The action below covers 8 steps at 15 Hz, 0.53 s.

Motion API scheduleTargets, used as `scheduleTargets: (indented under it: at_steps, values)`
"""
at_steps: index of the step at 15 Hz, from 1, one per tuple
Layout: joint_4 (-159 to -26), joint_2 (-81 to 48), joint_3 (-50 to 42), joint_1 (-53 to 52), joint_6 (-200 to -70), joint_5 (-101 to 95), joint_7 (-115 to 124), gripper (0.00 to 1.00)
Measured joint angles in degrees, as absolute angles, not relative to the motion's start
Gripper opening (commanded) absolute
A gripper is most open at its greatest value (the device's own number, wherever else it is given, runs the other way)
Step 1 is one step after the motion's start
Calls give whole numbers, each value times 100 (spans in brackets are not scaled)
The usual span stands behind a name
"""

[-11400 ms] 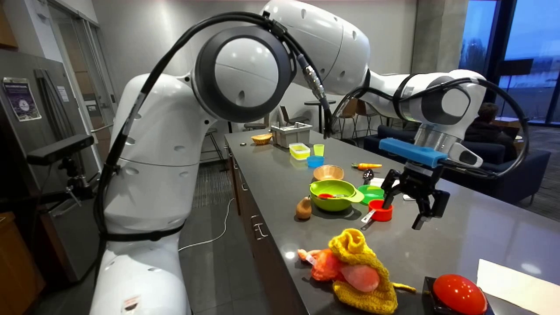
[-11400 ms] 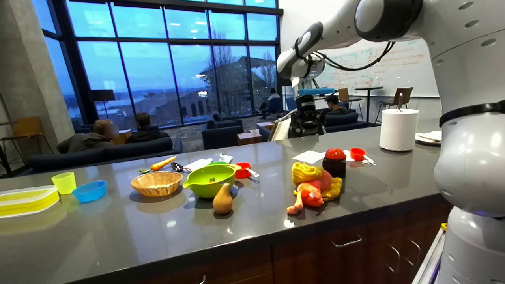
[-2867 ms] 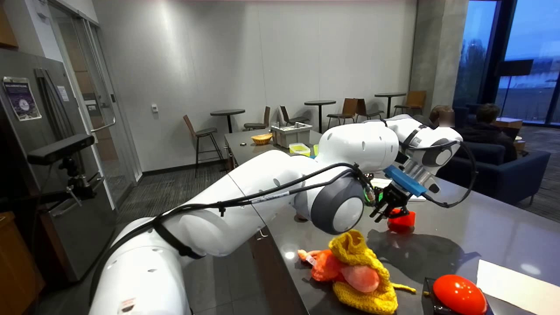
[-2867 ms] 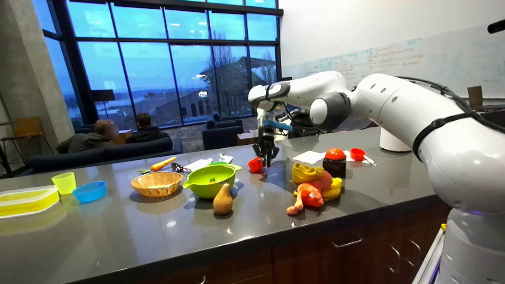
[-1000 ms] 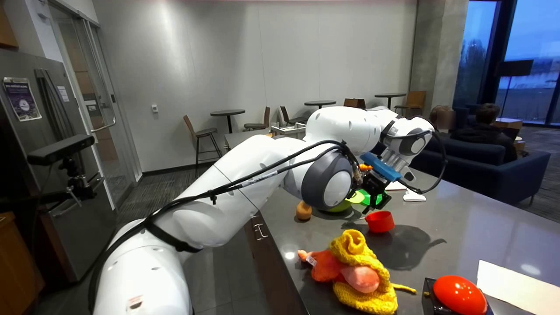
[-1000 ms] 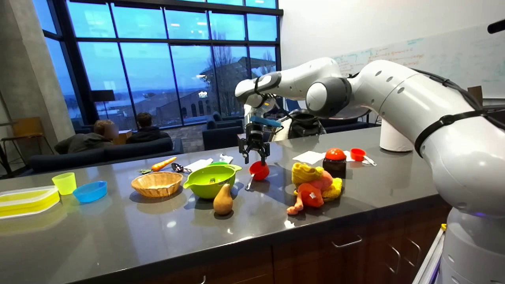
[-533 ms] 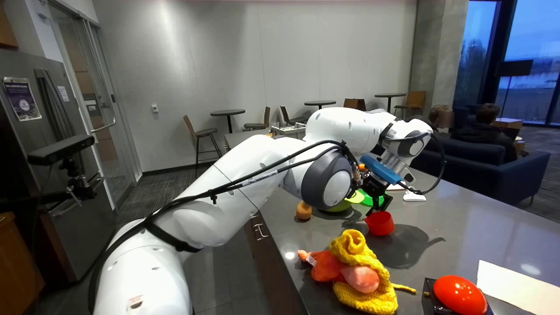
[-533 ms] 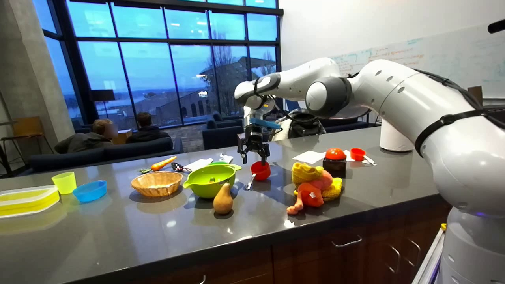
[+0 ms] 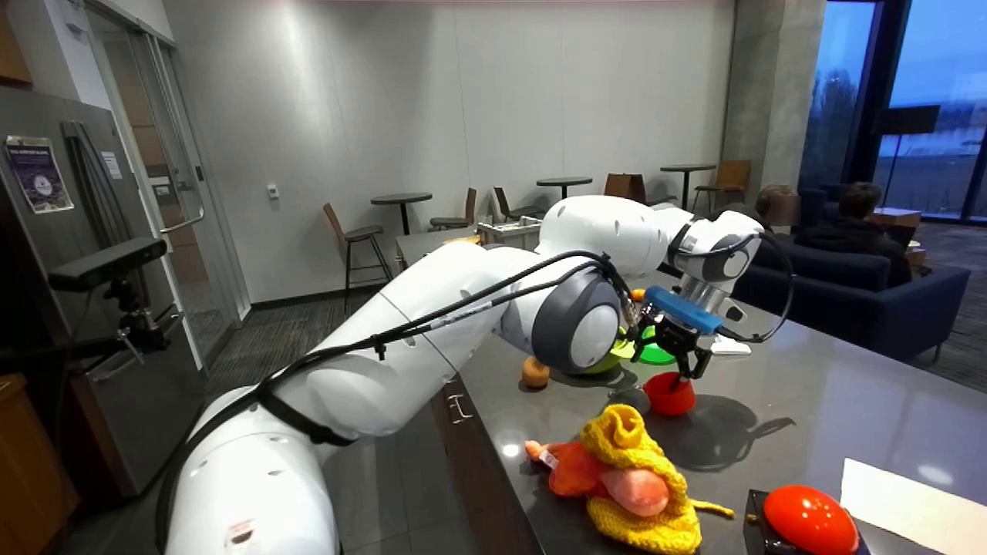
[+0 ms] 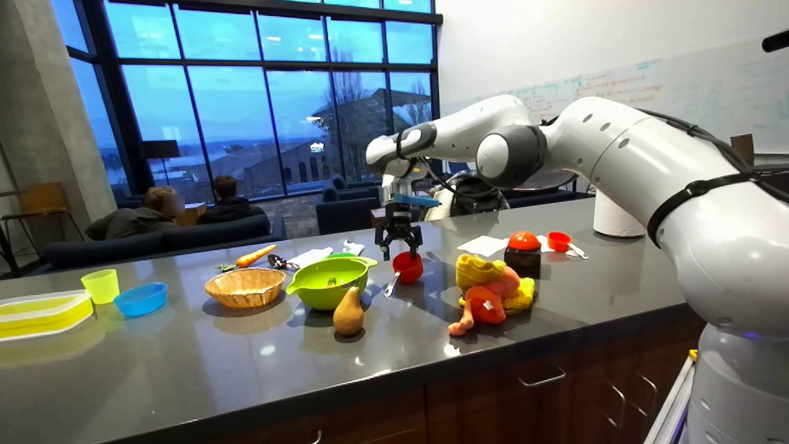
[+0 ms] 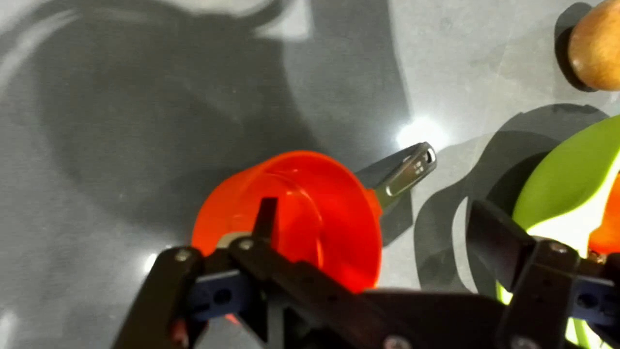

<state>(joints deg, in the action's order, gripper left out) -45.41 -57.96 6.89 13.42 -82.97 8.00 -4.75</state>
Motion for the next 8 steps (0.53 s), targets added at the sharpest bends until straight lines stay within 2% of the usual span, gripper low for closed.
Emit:
scheduleTargets:
  at_steps: [7,8]
  values:
    - [-4241,-6287,629,1359,-8549,729,-473,100]
    - [-4155,-6343,627,1367,-8545,727,-470,96]
